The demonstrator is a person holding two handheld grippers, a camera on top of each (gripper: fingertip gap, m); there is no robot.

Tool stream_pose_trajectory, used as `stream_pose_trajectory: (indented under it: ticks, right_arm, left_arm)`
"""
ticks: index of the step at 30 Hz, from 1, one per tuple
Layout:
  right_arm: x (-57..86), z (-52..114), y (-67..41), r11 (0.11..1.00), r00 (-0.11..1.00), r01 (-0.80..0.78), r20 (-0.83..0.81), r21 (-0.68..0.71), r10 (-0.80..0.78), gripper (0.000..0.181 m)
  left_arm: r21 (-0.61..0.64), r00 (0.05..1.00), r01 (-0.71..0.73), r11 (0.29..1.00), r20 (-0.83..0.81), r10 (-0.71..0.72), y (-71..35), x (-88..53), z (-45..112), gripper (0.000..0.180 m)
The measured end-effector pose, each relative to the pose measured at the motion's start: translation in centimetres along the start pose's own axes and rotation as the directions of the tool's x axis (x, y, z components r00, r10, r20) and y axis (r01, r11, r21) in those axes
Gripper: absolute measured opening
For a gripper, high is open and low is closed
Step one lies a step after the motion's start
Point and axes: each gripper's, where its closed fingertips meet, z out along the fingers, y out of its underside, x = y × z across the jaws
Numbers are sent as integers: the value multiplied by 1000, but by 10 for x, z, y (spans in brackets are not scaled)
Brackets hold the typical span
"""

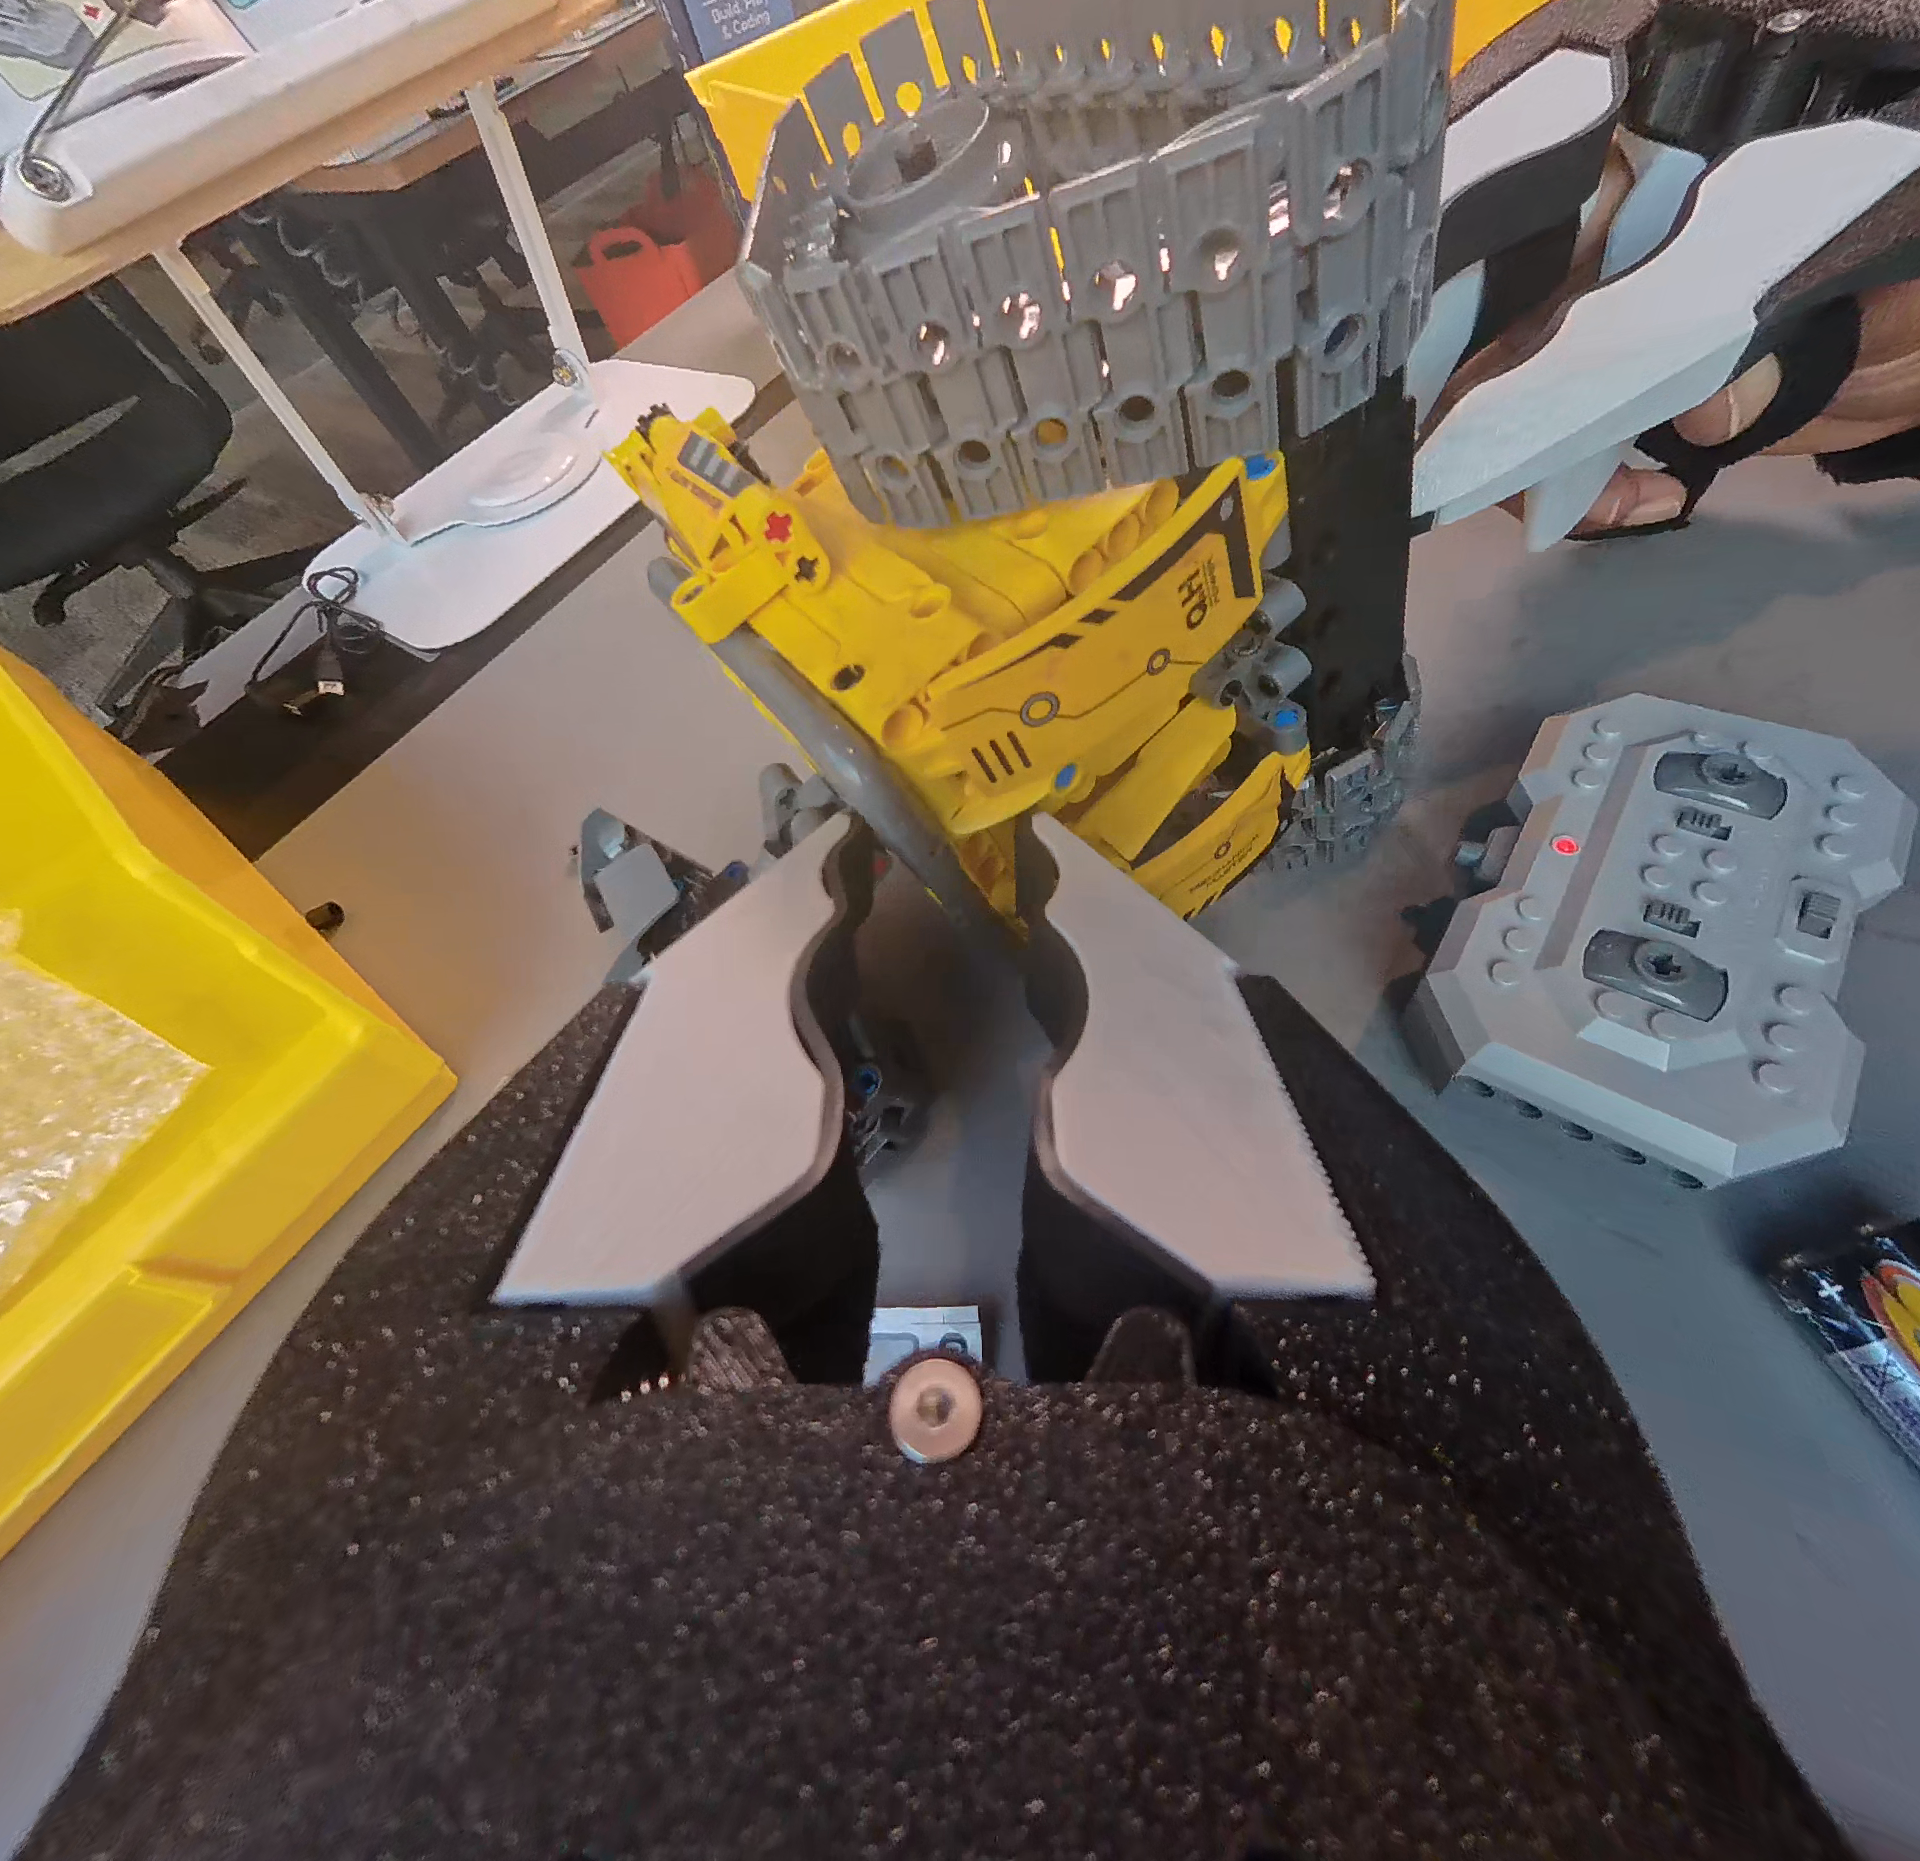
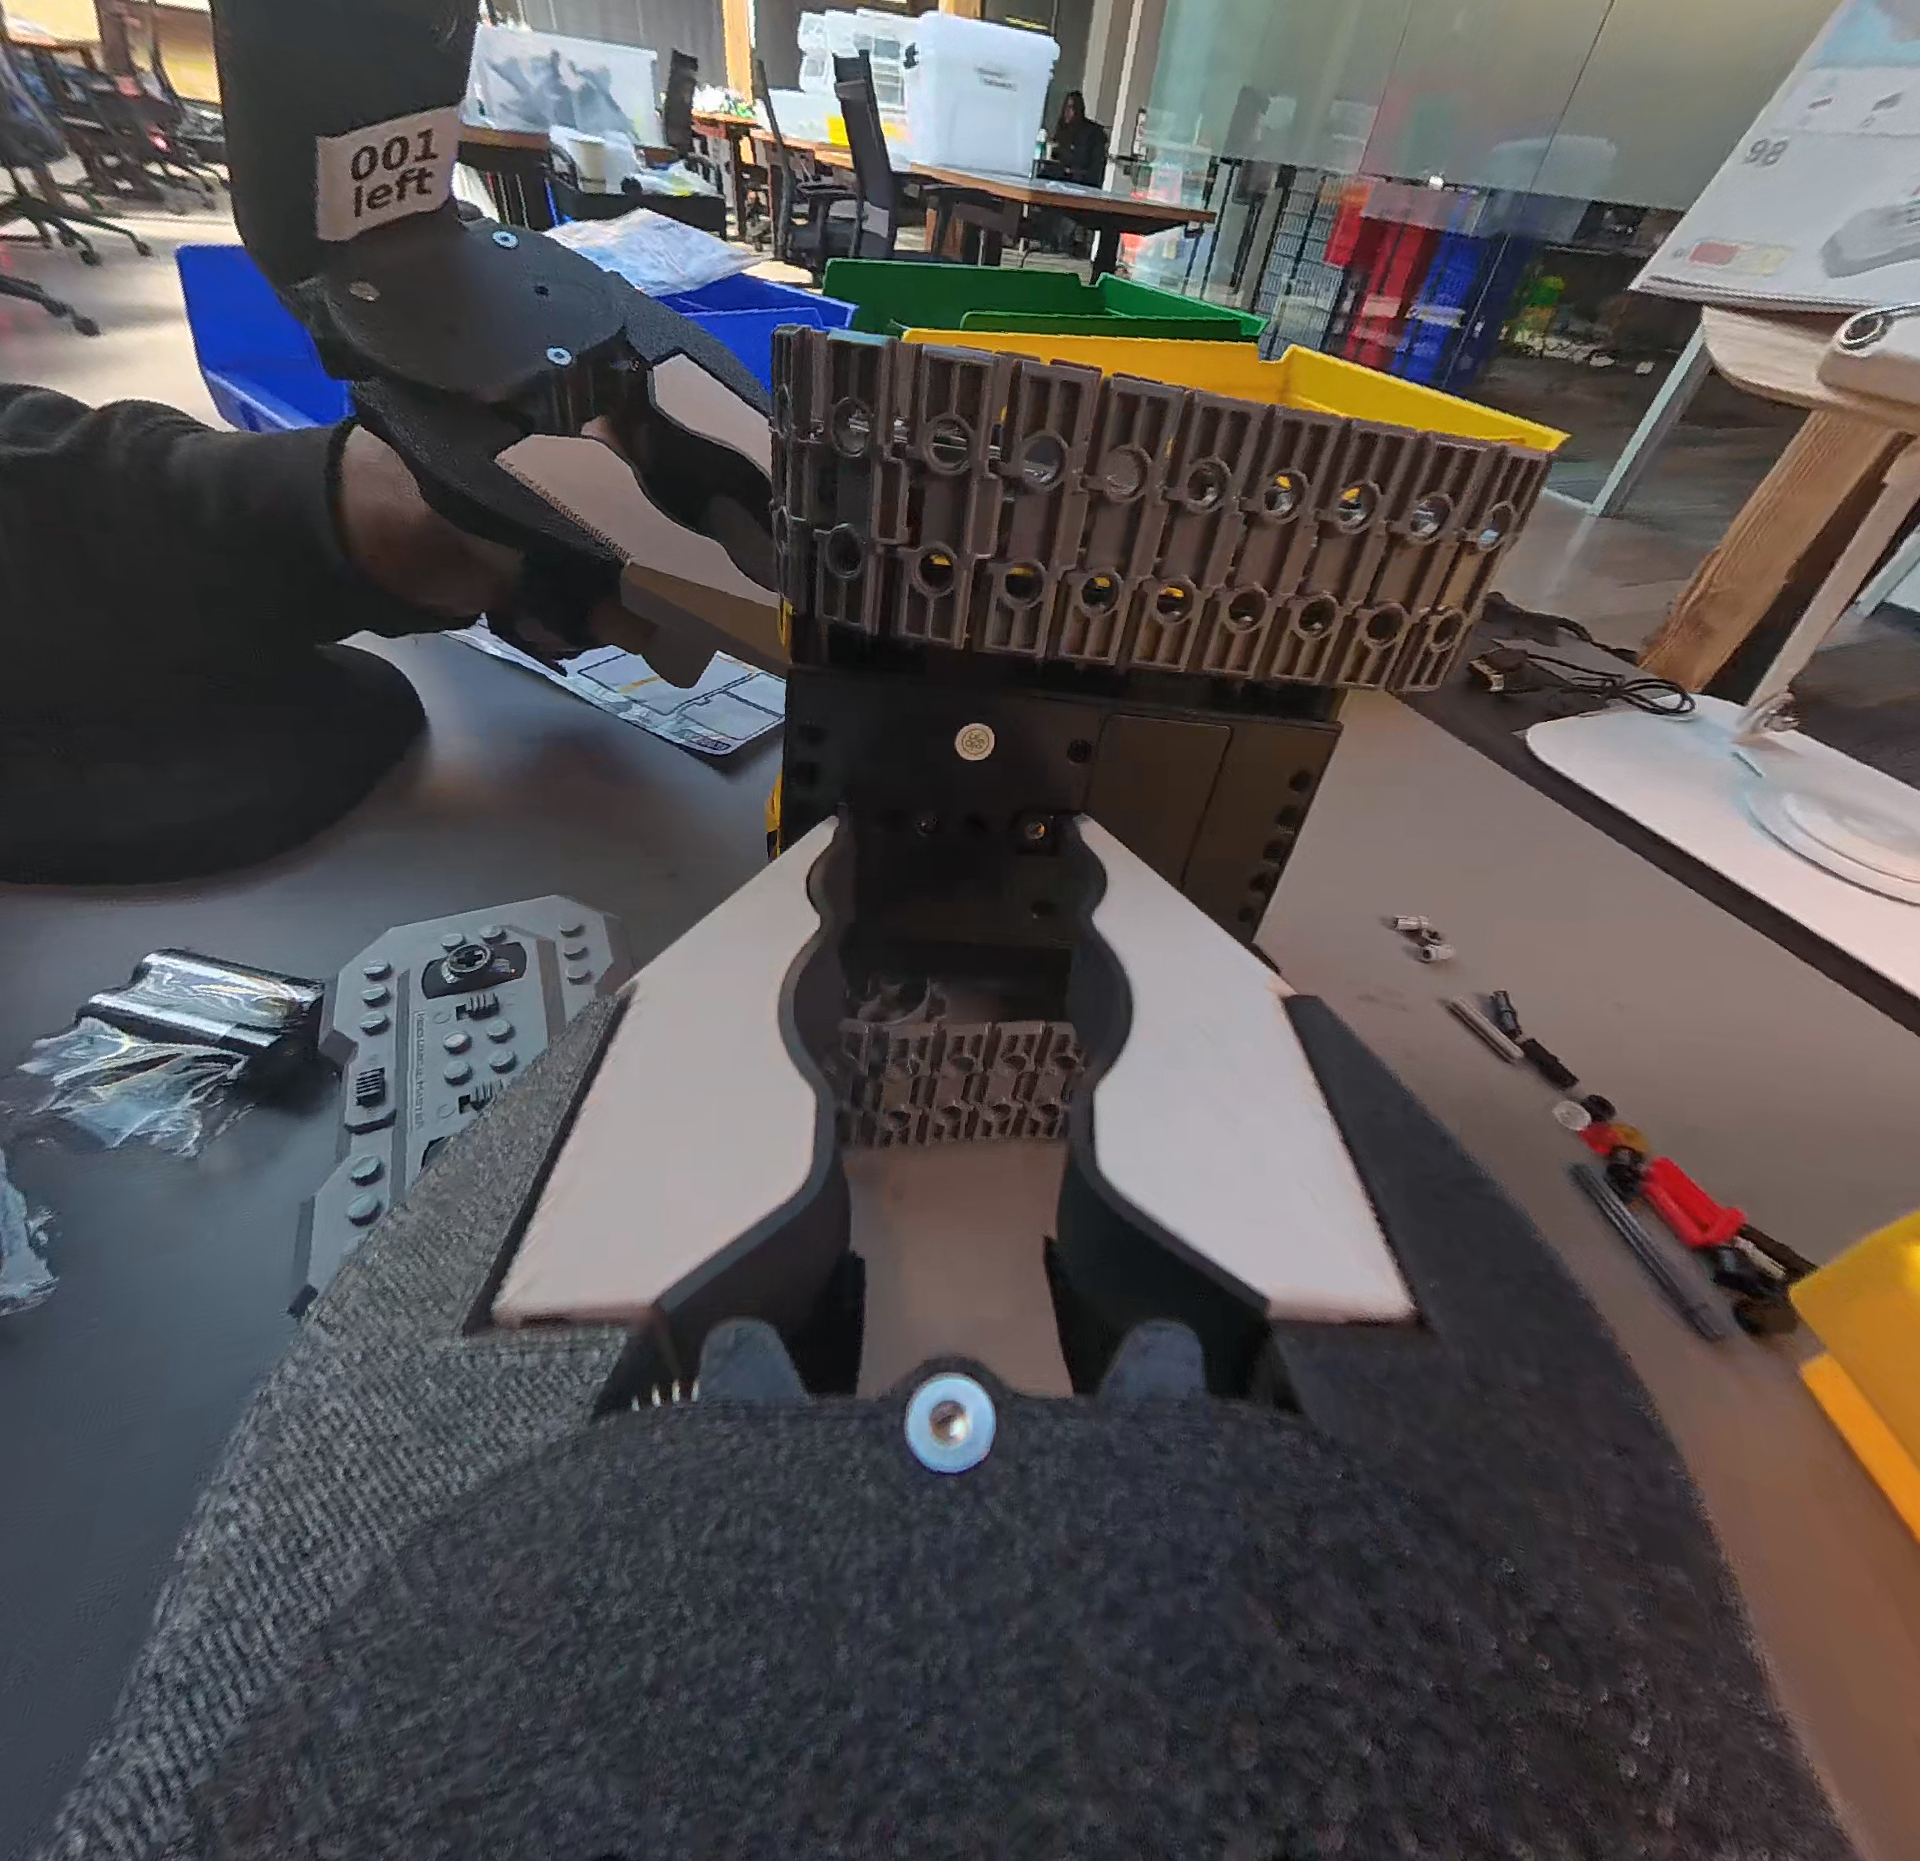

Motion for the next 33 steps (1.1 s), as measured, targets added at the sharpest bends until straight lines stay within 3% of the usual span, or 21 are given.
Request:
stream_pose_trajectory:
  ticks: [7, 11, 14, 18, 23, 25, 27, 30, 33]
  right_arm:
    - [-2, 0, 0, 999, 999, -33, 16, 2, 33, 39]
    - [-4, 1, 5, 999, 999, 1, 38, -44, 0, 46]
    - [-5, -4, 9, 994, 995, 72, 69, -85, -67, 59]
    - [4, -15, 12, 989, 994, 103, 55, -107, -97, 65]
    - [14, -21, 17, 988, 996, 79, 40, -132, -74, 67]
    - [16, -16, 19, 988, 998, 63, 33, -143, -59, 70]
    - [14, -9, 19, 987, 999, 44, 37, -152, -39, 74]
    - [14, 1, 17, 987, 1000, 22, 15, -158, -20, 77]
    - [12, 7, 17, 987, 1000, 26, 18, -158, -23, 71]
  left_arm:
    - [11, 1000, 9, 1000, -15, -8, 1, 1, -1, 25]
    - [28, 999, 44, 999, -32, -43, 2, 1, -2, 23]
    - [62, 997, 65, 996, -40, -62, -3, 1, -4, 7]
    - [61, 999, 49, 997, -26, -47, -4, 1, -4, 7]
    - [76, 995, 88, 993, -55, -84, -6, 3, -3, 38]
    - [70, 996, 76, 995, -50, -73, -6, 4, 2, 40]
    - [58, 998, 58, 997, -42, -56, -6, 6, 6, 37]
    - [34, 1000, 16, 999, 12, -16, -9, -1, 6, 17]
    - [31, 997, -37, 999, 66, 35, -19, -6, -2, 13]
